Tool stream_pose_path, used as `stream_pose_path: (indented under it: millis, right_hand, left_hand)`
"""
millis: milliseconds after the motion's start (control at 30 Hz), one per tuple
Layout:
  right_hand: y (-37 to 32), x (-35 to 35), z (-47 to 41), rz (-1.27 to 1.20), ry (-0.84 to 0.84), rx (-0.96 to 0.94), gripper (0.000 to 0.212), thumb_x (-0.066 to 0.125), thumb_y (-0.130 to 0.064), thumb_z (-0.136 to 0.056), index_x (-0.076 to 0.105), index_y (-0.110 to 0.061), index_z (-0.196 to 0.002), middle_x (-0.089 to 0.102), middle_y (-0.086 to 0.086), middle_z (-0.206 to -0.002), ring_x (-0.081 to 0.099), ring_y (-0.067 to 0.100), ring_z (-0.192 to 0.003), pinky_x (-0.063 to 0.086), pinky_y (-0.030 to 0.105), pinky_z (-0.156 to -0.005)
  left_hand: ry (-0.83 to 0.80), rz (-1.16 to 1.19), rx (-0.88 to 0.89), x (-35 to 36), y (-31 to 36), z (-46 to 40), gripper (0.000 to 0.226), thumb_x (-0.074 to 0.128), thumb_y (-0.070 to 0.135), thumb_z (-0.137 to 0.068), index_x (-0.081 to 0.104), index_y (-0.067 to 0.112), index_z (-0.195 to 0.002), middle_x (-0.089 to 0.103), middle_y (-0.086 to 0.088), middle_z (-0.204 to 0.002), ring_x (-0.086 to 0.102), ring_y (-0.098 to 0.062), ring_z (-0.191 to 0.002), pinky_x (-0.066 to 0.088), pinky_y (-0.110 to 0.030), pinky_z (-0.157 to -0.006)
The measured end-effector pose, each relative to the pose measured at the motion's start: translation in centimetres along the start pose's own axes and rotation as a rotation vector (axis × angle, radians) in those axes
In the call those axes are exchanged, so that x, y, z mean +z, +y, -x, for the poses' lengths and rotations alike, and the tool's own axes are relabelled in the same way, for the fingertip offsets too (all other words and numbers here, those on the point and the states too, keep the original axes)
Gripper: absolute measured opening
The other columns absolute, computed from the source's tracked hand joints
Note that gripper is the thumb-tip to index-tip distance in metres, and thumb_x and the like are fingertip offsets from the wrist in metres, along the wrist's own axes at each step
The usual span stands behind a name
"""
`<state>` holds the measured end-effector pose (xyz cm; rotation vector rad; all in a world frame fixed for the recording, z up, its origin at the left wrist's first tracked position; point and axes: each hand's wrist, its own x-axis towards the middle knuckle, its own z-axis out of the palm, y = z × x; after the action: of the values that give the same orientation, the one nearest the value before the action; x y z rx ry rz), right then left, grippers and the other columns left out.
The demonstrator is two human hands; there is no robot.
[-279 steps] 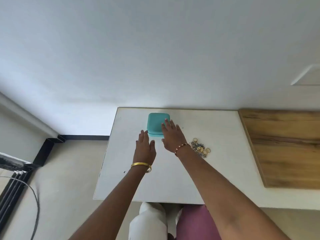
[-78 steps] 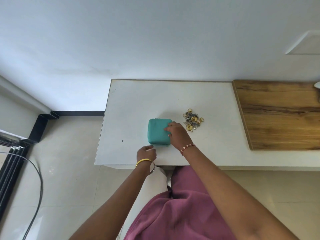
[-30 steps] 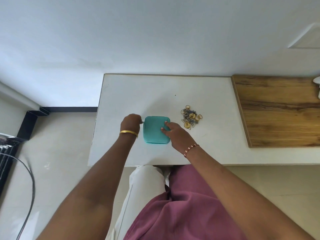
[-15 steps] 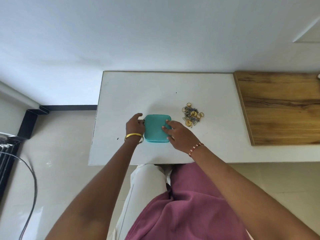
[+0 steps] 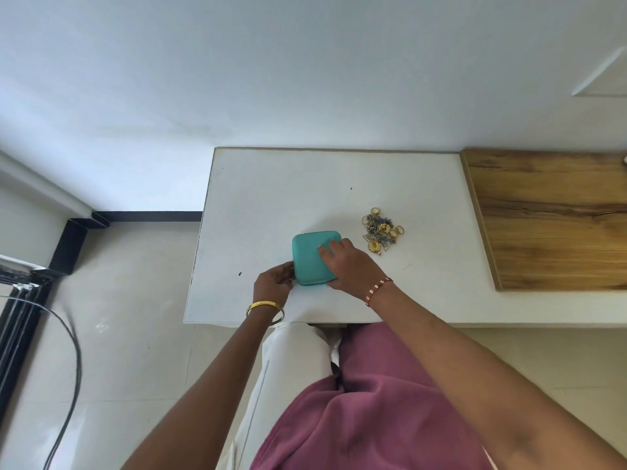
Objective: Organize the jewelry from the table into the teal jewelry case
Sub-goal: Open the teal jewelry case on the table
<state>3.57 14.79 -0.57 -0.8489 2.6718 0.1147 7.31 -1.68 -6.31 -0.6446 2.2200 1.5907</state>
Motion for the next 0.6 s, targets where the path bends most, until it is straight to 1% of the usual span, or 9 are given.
stream_pose_path:
  millis: [33,67,200,267,333,400,500,533,600]
  right_hand:
    - [0.2,0.0,-0.1,-0.027,-0.006,-0.020,0.069,0.071,-0.032,-0.074,0.043,-0.004,-0.130,0.052,0.016,-0.121,0.051,0.030,-0.108,0.050,0.035,-0.082]
    - [0.5,-0.2,-0.1,-0.044,0.002,-0.031,0.065,0.065,-0.029,-0.079,0.038,-0.003,-0.132,0.048,0.017,-0.124,0.046,0.031,-0.112,0.048,0.038,-0.087]
    - [1.0,-1.2,-0.4,-0.088,0.044,-0.041,0.050,0.058,-0.028,-0.084,0.046,0.000,-0.124,0.052,0.018,-0.116,0.048,0.032,-0.108,0.046,0.038,-0.081]
    - [1.1,-1.6,-0.6,-0.108,0.063,-0.044,0.044,0.056,-0.027,-0.085,0.050,0.001,-0.117,0.055,0.020,-0.111,0.049,0.033,-0.105,0.047,0.039,-0.079]
    - [1.2,-1.7,-0.8,-0.124,0.070,-0.044,0.041,0.057,-0.028,-0.085,0.051,0.000,-0.114,0.054,0.018,-0.110,0.048,0.031,-0.106,0.046,0.038,-0.079]
    - [1.4,-1.4,-0.9,-0.132,0.055,-0.048,0.042,0.059,-0.031,-0.085,0.051,-0.003,-0.116,0.053,0.015,-0.113,0.046,0.028,-0.108,0.045,0.038,-0.082]
    - [1.4,-0.9,-0.7,-0.145,0.066,-0.044,0.044,0.062,-0.031,-0.084,0.051,-0.004,-0.117,0.051,0.012,-0.115,0.045,0.027,-0.109,0.047,0.038,-0.083]
    - [1.4,-0.7,-0.5,-0.156,0.089,-0.044,0.043,0.063,-0.030,-0.083,0.052,-0.003,-0.116,0.051,0.013,-0.115,0.045,0.027,-0.109,0.048,0.039,-0.083]
    - [1.3,-0.3,-0.3,-0.175,0.139,-0.055,0.040,0.064,-0.027,-0.082,0.054,-0.001,-0.110,0.054,0.017,-0.110,0.048,0.031,-0.104,0.051,0.042,-0.079]
  left_hand:
    - [0.004,0.006,0.000,0.0,0.1,0.0,0.047,0.046,-0.016,-0.079,0.056,0.001,-0.122,0.063,-0.019,-0.117,0.061,-0.028,-0.109,0.042,-0.036,-0.103]
    - [0.008,0.016,0.001,0.1,0.1,0.0,0.047,0.047,-0.016,-0.079,0.055,0.002,-0.122,0.063,-0.019,-0.116,0.061,-0.028,-0.109,0.043,-0.037,-0.103]
    - [0.007,0.009,-0.003,0.0,0.2,-0.2,0.047,0.053,-0.009,-0.081,0.054,0.007,-0.126,0.065,-0.018,-0.113,0.062,-0.028,-0.105,0.046,-0.038,-0.098]
    - [0.016,0.033,-0.028,-0.1,0.2,-0.5,0.045,0.052,-0.005,-0.082,0.054,0.008,-0.126,0.067,-0.018,-0.109,0.063,-0.029,-0.098,0.048,-0.041,-0.096]
    - [0.012,0.149,-0.098,0.0,0.4,-0.7,0.041,0.048,-0.007,-0.085,0.054,0.003,-0.124,0.066,-0.018,-0.106,0.061,-0.028,-0.091,0.049,-0.040,-0.093]
    - [0.012,0.243,-0.164,0.2,0.6,-0.8,0.037,0.045,-0.006,-0.088,0.054,0.000,-0.123,0.062,-0.015,-0.101,0.059,-0.027,-0.089,0.054,-0.032,-0.085]
    - [0.001,0.257,-0.166,0.3,0.3,-0.7,0.036,0.046,-0.007,-0.087,0.054,-0.002,-0.122,0.061,-0.015,-0.101,0.060,-0.023,-0.078,0.054,-0.018,-0.071]
    - [-0.007,0.264,-0.166,0.3,0.1,-0.6,0.038,0.048,-0.008,-0.086,0.053,-0.002,-0.123,0.062,-0.016,-0.102,0.060,-0.022,-0.077,0.054,-0.018,-0.071]
    - [-0.029,0.275,-0.176,0.3,-0.2,-0.3,0.043,0.050,-0.010,-0.084,0.051,0.000,-0.126,0.062,-0.017,-0.104,0.059,-0.025,-0.082,0.054,-0.023,-0.078]
